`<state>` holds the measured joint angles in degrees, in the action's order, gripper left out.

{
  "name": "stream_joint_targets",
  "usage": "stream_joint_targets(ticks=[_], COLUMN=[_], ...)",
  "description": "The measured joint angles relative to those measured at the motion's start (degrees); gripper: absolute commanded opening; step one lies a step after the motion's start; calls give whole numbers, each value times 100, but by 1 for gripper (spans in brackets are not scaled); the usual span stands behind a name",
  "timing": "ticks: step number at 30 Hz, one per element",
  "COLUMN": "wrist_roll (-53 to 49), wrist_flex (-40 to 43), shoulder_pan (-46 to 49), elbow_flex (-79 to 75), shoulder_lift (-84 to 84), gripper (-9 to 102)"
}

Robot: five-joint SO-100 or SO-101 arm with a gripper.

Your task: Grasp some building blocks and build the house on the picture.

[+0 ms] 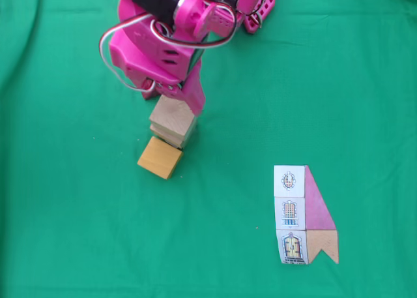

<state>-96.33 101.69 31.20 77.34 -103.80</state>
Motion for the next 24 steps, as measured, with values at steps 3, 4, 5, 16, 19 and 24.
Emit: stream_joint_targets(ticks=[3, 4, 5, 16, 19, 24], wrist_roll=[0, 0, 0, 0, -9, 9], wrist_flex=[0, 0, 0, 0, 0, 0], shoulder_pan=[299, 369, 396, 1679, 1907, 2408], elbow_flex=[0, 0, 0, 9, 26, 299], shoulder_lift=[-123, -176, -220, -334, -334, -343], gripper=[34, 34, 34, 34, 34, 34])
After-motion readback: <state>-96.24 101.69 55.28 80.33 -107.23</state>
